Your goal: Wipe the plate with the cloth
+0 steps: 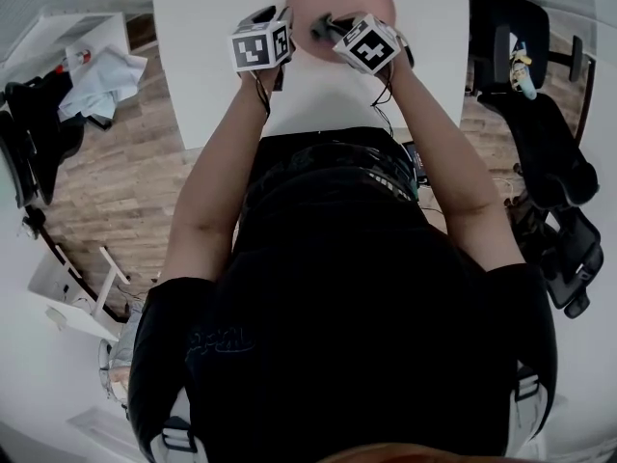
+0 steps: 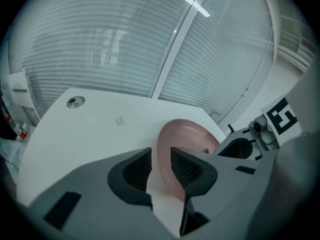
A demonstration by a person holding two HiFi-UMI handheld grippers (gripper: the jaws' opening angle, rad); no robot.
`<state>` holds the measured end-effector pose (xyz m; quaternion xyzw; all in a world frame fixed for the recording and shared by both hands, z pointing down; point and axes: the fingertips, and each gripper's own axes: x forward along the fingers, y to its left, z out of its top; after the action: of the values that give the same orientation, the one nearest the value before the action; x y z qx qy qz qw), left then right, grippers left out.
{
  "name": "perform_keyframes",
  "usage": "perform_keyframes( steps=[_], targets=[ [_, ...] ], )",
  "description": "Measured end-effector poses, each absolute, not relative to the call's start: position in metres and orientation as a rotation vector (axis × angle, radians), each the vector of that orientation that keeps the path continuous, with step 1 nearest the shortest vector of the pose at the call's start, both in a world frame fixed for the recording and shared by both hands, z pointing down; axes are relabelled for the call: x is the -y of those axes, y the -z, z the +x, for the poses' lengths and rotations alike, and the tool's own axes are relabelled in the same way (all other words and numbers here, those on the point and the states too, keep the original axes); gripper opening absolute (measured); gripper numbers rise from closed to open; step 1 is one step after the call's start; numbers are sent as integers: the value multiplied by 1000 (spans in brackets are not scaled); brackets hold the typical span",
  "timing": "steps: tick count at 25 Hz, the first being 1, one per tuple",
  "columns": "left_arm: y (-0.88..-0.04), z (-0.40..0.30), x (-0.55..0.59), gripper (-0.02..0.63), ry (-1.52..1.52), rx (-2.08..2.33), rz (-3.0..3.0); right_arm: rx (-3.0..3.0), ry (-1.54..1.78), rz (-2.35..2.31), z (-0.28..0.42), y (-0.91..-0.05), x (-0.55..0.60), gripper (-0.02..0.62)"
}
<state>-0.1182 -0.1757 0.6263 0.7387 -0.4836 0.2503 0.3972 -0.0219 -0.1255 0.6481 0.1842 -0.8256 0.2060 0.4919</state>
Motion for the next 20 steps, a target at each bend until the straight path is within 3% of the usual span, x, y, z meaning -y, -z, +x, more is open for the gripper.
perform_keyframes(
  steps=[13,18,20],
  targets=[
    [-556,-114,137,115,-565,1143,2061,2196,-641,703,-31,-577,110,35],
    [-521,-104,111,23,-522,1105,2161,2279,-630,786,-36,-537,94,35],
    [-509,-100,98,15,-518,1068,2205,2303,-624,805,-37,-524,86,35]
  ],
)
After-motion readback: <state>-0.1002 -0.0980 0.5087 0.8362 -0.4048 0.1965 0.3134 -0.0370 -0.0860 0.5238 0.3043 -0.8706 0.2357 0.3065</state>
